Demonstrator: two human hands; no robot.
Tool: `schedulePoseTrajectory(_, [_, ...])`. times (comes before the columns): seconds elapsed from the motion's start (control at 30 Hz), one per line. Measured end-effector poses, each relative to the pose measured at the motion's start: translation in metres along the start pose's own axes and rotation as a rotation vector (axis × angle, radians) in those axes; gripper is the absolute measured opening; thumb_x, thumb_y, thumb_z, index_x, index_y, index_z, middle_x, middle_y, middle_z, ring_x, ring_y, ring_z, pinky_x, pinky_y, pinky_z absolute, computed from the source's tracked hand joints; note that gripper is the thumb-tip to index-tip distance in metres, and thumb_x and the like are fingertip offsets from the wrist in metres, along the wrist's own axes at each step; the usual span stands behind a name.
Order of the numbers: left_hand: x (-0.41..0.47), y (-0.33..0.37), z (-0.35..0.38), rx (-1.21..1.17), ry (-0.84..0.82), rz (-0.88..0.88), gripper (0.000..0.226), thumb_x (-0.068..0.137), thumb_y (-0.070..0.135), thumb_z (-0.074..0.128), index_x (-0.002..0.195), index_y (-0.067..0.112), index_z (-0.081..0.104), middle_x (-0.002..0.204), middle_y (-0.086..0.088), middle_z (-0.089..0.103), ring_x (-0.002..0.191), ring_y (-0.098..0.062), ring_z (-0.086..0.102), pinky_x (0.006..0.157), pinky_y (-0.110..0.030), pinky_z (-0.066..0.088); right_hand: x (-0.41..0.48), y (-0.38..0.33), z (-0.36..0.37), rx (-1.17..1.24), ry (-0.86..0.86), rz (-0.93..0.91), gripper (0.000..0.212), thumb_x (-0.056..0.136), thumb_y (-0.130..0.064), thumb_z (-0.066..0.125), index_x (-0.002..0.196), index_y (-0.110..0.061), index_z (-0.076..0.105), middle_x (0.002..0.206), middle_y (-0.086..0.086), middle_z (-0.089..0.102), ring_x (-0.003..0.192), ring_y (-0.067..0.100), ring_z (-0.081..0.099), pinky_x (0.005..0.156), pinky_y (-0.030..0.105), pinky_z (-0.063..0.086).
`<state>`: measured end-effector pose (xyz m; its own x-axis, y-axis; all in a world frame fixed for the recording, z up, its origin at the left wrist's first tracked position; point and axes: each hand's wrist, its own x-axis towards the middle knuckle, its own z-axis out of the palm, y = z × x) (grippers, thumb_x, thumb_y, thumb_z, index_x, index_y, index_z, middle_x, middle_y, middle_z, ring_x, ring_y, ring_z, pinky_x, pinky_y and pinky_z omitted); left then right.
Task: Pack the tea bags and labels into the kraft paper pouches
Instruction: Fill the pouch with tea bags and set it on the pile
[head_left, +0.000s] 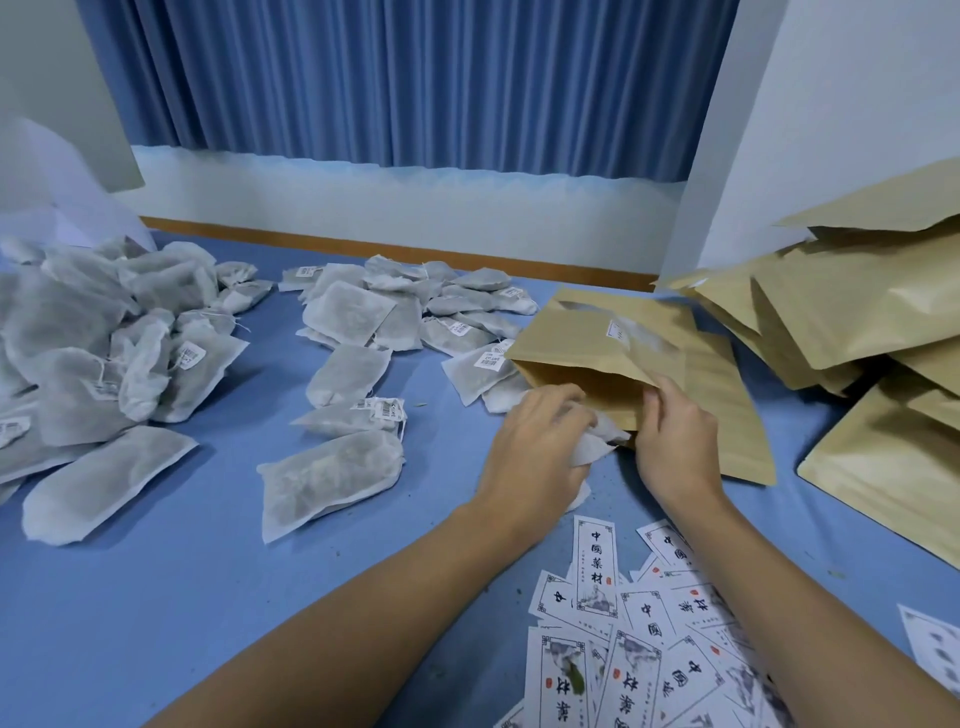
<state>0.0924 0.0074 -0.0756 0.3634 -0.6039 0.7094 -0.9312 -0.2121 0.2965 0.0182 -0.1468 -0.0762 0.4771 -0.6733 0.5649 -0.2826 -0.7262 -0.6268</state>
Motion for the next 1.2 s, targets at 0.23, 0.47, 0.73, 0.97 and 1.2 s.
schedulePoseTrajectory(0.23, [-0.004,0.010,-0.003,0.083,-0.091,-0.239,0.035,0.085,0.014,0.066,0.118,0.018,0.057,0.108,-0.003,0.059,0.098,-0.030,0.060,0.070,-0.037,0.041,0.000,-0.001,-0.001,0.017,-0.025,0.009,0.033,0.104,-0.007,0.043,0.129,-0.011,0.064,0.077,0.010,0.060,0.067,0.026,0.046,0.062,0.025,0.026])
schedulePoseTrajectory(0.47, [0.002,0.011,-0.002,-0.025,-0.149,-0.135,0.040,0.082,-0.003,0.065,0.121,0.007,0.063,0.147,-0.008,0.044,0.139,-0.026,0.039,0.097,-0.041,0.048,-0.002,-0.002,-0.003,0.034,-0.021,-0.005,0.033,0.103,-0.005,0.043,0.129,-0.010,0.064,0.083,0.013,0.066,0.070,0.026,0.050,0.065,0.022,0.029])
schedulePoseTrajectory(0.73, [-0.002,-0.007,-0.002,0.123,-0.106,-0.308,0.059,0.091,0.003,0.052,0.144,0.029,0.048,0.150,0.002,0.034,0.134,-0.020,0.034,0.100,-0.031,0.040,-0.003,-0.004,-0.004,0.038,-0.048,0.017,0.035,0.104,-0.007,0.043,0.133,-0.014,0.062,0.079,0.005,0.059,0.069,0.023,0.048,0.064,0.021,0.029])
schedulePoseTrajectory(0.97, [0.005,-0.004,0.006,0.098,-0.202,-0.105,0.064,0.090,-0.003,0.049,0.151,0.013,0.038,0.161,-0.001,0.031,0.150,-0.015,0.021,0.116,-0.028,0.030,-0.001,-0.004,-0.004,0.018,-0.029,0.033,0.032,0.104,-0.009,0.043,0.128,-0.010,0.064,0.077,0.006,0.058,0.066,0.024,0.047,0.061,0.023,0.027])
schedulePoseTrajectory(1.2, [0.025,-0.004,0.015,0.244,-0.323,-0.018,0.063,0.092,0.005,0.047,0.152,0.010,0.030,0.153,-0.003,0.038,0.143,-0.020,0.029,0.105,-0.029,0.034,-0.001,-0.004,-0.003,0.013,-0.041,0.010,0.035,0.102,-0.006,0.043,0.130,-0.012,0.063,0.075,0.003,0.056,0.066,0.027,0.051,0.062,0.022,0.028])
